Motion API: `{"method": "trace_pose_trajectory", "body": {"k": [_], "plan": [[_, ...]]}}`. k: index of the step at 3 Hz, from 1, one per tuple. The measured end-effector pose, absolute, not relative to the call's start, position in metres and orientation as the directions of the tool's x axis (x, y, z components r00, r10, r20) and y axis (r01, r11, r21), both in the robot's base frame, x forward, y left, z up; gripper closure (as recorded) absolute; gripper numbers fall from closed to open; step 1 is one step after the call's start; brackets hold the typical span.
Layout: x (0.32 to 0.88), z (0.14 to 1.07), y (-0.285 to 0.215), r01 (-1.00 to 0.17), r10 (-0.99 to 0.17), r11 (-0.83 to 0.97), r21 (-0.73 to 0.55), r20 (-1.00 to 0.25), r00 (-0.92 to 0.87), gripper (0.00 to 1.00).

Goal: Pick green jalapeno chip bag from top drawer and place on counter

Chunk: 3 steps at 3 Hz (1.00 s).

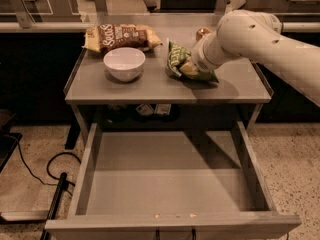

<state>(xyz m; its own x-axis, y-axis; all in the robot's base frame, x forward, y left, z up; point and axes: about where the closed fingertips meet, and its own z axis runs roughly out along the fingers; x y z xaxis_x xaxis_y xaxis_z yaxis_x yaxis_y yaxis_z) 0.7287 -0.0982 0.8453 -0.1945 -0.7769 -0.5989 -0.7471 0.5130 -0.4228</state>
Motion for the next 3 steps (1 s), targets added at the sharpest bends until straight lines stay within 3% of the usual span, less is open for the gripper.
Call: {"method": "trace_pose_trajectory", "body": {"k": [1,2,3], "plan": [[0.7287,0.8453,-0.0981,-0.747,-0.777,0.513,-0.423,-0.599,-0.194,0.12],[0.7287,0.8452,-0.098,-0.747,-0.777,0.513,-0.423,-0.599,-0.194,0.0],[0.7287,0.8452,-0.098,-0.747,-0.777,0.513,-0.423,-0.599,-0.194,0.0]]}}
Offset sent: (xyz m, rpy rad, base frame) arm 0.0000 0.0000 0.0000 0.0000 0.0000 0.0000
